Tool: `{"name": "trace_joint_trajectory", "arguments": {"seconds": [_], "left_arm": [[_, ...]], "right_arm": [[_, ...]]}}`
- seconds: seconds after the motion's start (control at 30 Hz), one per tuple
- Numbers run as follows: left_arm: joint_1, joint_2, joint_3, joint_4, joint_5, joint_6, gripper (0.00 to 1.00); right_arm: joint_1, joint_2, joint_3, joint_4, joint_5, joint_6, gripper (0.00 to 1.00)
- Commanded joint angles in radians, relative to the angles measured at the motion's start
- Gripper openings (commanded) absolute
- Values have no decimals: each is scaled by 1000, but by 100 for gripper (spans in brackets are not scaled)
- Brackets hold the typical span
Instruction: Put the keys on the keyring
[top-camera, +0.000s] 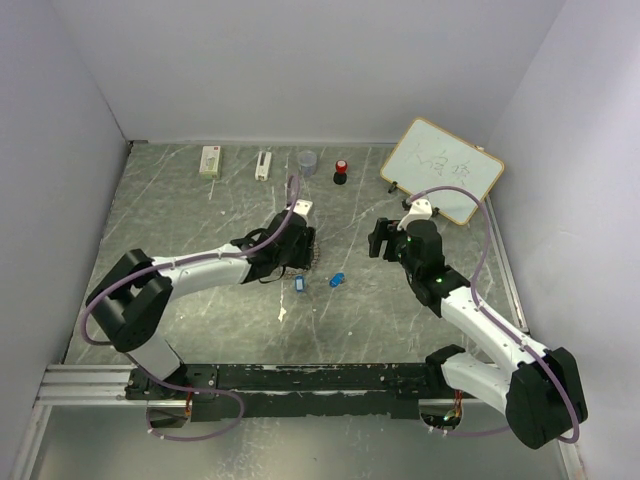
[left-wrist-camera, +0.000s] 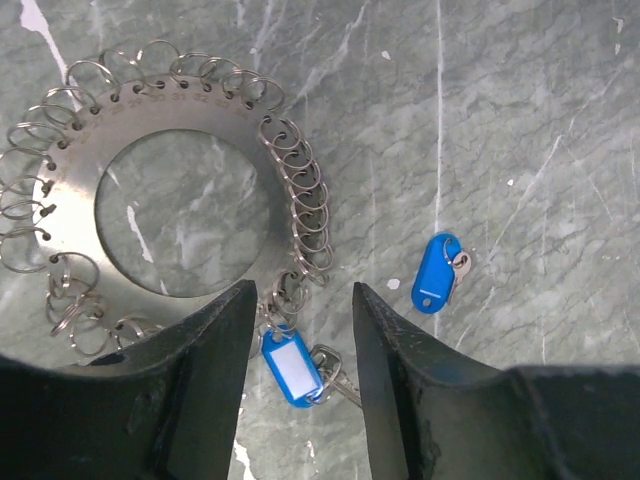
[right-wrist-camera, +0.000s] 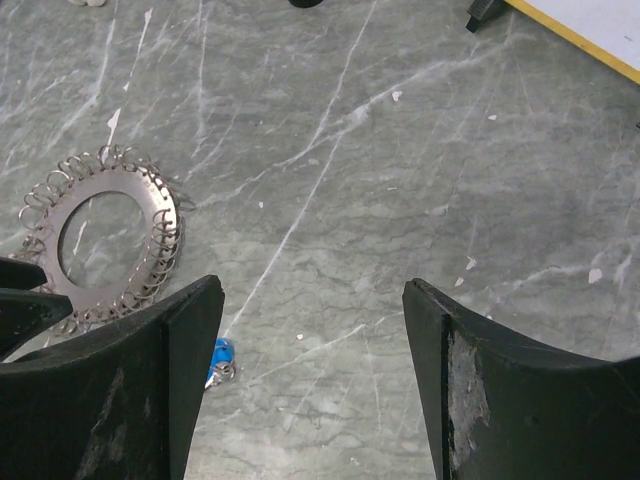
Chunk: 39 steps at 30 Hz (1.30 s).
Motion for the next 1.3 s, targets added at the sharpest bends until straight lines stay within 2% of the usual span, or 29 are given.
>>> {"name": "trace_joint_trajectory", "arguments": {"seconds": [0.0,0.4,1.27], "left_arm": [[-20,20,46,-13,-8,-69,53],[-51,85,38,-1,0,-167,50],[-59,173,69,-2,-99,-198,46]], "right_arm": [[6,-5,23,-21,18,-6,73],[5,-31,6,-31,23,-3,73],[4,-22,5,-29,5,-4,73]]}}
